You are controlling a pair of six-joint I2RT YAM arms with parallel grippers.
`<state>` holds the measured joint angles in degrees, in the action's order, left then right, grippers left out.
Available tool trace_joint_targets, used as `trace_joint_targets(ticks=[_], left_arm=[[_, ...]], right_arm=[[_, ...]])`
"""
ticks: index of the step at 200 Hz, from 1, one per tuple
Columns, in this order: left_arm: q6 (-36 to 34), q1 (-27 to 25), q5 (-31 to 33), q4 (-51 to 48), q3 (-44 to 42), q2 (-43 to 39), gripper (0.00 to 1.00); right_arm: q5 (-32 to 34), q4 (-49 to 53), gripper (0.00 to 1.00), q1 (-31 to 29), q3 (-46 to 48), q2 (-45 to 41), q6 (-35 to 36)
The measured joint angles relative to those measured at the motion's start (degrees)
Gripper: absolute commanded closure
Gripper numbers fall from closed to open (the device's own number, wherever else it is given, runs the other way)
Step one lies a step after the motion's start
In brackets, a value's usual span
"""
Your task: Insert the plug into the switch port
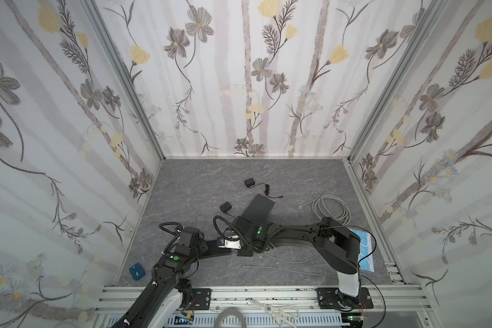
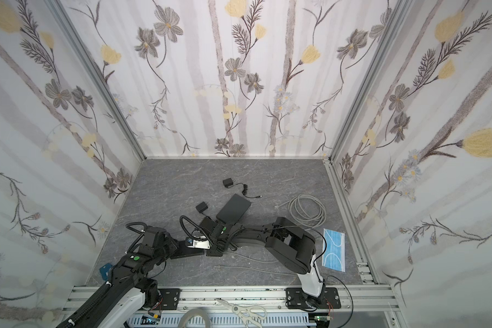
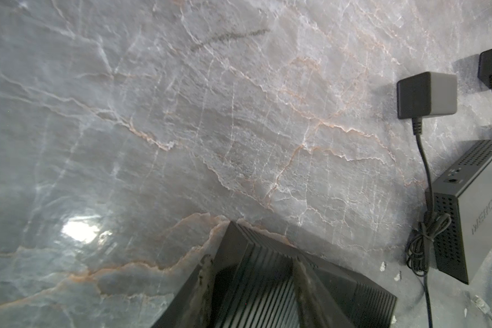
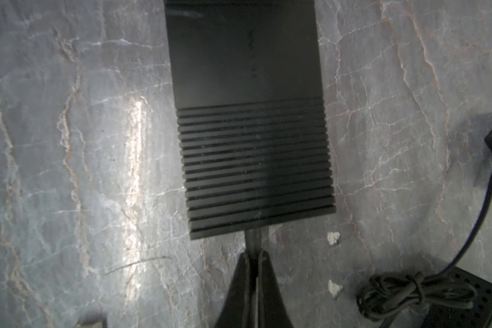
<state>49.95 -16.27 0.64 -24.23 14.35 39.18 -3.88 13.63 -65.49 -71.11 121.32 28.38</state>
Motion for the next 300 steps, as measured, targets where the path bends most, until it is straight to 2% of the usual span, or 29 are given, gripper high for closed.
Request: trace_joint_targets(ticks=[13, 67, 96, 111, 123, 161, 195, 230, 265, 300], left_arm=[[0.0, 0.0, 0.0, 0.0, 0.0, -0.3, 0.53], [0.7, -0.2, -1.1, -0.5, -0.6, -2.6, 0.51], [1.3, -0.1, -1.8, -0.7, -0.8, -4.2, 0.49], [1.7, -0.2, -2.8, -0.8, -0.8, -5.0, 0.48], [2.1, -0.2, -3.6, -0.8, -0.7, -5.4, 0.46], [2.2, -0.2, -3.8, -1.3, 0.9, -5.2, 0.43], [0.2, -0.5, -2.4, -4.3, 6.9, -2.8, 0.41], [-5.1, -3.5, -1.8, -4.2, 18.4, 8.9, 0.38], [-12.4, -5.7, -3.4, 0.0, 29.9, 28.9, 0.36], [-18.7, -5.7, -4.0, 2.4, 42.9, 48.8, 0.35]], right_arm=[[0.2, -0.7, 1.00, 0.2, 0.3, 0.1, 0.0], [4.0, -4.4, 0.73, 1.5, -3.2, 3.9, 1.2], [5.4, -4.9, 0.70, 2.6, -4.3, 4.2, 2.6], [5.4, -5.5, 0.62, 3.4, -3.8, 3.7, 2.8], [5.3, -6.3, 0.58, 4.2, -2.3, 2.4, 3.0], [5.3, -6.7, 0.54, 5.6, 5.6, -5.6, 1.7], [5.3, -8.7, 0.54, 6.9, 12.0, -13.2, -3.4], [5.5, -17.5, 0.53, 10.9, 21.0, -20.6, -11.3], [4.2, -28.2, 0.53, 13.1, 29.3, -23.5, -17.0], [3.3, -31.9, 0.50, 13.5, 30.4, -24.8, -19.4]])
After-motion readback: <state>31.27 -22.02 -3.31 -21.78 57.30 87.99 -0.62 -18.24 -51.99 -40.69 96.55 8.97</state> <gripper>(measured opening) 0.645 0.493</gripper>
